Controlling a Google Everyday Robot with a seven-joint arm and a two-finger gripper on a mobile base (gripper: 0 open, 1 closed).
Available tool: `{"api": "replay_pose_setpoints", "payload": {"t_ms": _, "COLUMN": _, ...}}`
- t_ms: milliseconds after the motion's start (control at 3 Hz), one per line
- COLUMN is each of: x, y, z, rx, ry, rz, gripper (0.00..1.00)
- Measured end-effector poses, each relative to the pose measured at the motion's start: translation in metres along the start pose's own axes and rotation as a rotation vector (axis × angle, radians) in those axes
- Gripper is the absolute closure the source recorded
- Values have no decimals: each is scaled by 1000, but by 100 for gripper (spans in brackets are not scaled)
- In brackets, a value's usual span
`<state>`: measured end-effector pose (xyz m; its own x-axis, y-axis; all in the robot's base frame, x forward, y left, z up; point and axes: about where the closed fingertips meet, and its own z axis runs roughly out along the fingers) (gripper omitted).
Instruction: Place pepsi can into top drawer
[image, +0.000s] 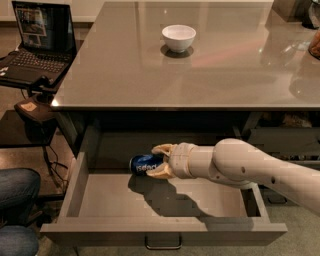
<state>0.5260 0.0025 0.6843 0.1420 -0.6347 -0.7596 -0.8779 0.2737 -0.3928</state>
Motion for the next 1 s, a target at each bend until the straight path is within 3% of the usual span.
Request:
{"api": "replay_pose_setpoints", "payload": {"t_ms": 667, "x": 0, "y": 0, "z": 0, "rx": 0, "ry": 0, "rz": 0, "gripper": 12}}
{"api": "replay_pose_setpoints", "payload": {"t_ms": 1000, "x": 0, "y": 0, "z": 0, "rx": 0, "ry": 0, "rz": 0, "gripper": 0}}
